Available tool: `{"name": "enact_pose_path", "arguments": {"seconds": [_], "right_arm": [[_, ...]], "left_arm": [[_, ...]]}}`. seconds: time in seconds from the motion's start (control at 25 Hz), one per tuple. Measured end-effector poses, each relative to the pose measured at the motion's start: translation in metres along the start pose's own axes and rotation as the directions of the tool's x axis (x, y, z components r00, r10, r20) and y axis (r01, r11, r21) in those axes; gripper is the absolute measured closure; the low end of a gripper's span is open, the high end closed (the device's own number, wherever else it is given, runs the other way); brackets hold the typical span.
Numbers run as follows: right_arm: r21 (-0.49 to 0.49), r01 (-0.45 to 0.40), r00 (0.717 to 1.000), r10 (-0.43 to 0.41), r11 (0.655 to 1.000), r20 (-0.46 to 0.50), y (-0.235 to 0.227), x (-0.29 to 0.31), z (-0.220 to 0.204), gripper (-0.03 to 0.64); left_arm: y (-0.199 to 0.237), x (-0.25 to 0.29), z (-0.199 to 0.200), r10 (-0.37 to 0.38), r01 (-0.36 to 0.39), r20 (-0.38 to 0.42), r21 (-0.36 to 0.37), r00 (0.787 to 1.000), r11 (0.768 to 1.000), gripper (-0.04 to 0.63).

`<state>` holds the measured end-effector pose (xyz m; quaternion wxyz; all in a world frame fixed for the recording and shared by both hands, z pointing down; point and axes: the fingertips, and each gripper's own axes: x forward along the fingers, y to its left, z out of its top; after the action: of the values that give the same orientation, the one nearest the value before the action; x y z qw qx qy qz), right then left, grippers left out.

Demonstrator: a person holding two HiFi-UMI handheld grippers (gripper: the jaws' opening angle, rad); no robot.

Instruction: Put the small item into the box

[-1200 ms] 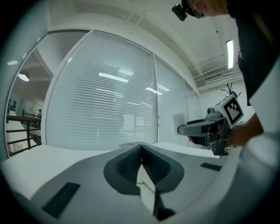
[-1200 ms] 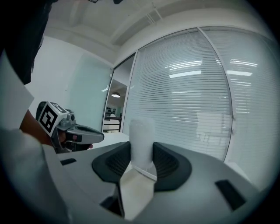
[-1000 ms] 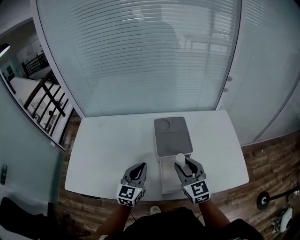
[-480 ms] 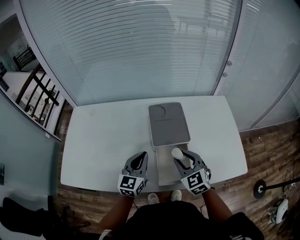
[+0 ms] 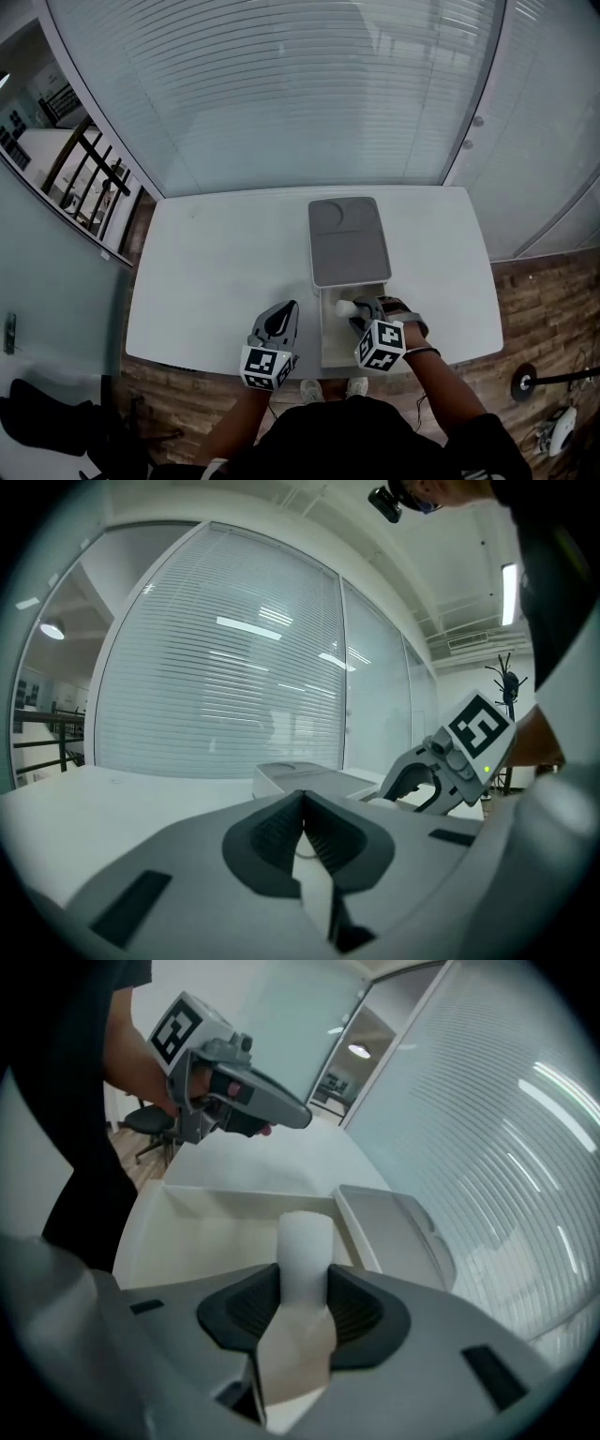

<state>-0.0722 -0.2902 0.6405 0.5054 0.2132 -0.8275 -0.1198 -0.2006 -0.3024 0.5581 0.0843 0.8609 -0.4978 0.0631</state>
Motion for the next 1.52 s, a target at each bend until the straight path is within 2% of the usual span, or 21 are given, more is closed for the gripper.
{"name": "enact_pose_path", "arguments": {"seconds": [0.16,0.36,0.56,0.8,0.96,1.08,1.24,1.52], "right_arm": [[-0.086,-0.111,0.991,0.103,0.990,-0.088,0.009,0.017,-0.003,0.459],[-0.162,-0.204,0.964,0.169,0.965,-0.207,0.023,0.030,-0.016,0.457],[-0.176,-0.216,0.960,0.176,0.960,-0.216,0.020,0.036,-0.011,0.451],[-0.205,-0.219,0.957,0.169,0.954,-0.235,0.025,0.036,-0.011,0.415],[-0.218,-0.194,0.967,0.149,0.956,-0.207,0.021,0.033,-0.009,0.408],[-0.199,-0.164,0.976,0.130,0.966,-0.174,0.020,0.027,-0.008,0.407],[-0.145,-0.146,0.984,0.128,0.979,-0.125,0.017,0.013,-0.007,0.399],[0.021,-0.165,0.986,0.165,0.986,0.033,0.018,-0.009,0.006,0.396]], "left_arm": [[0.003,0.001,-0.003,0.021,-0.021,-0.005,0.001,1.000,1.000,0.584],[-0.002,-0.001,-0.007,0.042,-0.042,-0.005,-0.049,0.999,0.998,0.584],[0.003,0.003,0.002,0.053,-0.053,0.016,-0.044,0.998,0.998,0.584],[0.007,-0.003,-0.014,0.066,-0.067,-0.016,-0.058,0.998,0.996,0.584],[0.013,-0.001,-0.012,0.088,-0.089,-0.019,-0.045,0.996,0.995,0.584],[0.015,0.000,-0.011,0.104,-0.104,-0.014,-0.069,0.995,0.992,0.583],[0.008,0.000,-0.012,0.087,-0.088,-0.026,-0.058,0.996,0.994,0.583],[-0.002,0.003,-0.018,0.063,-0.066,-0.043,-0.054,0.997,0.996,0.584]]}}
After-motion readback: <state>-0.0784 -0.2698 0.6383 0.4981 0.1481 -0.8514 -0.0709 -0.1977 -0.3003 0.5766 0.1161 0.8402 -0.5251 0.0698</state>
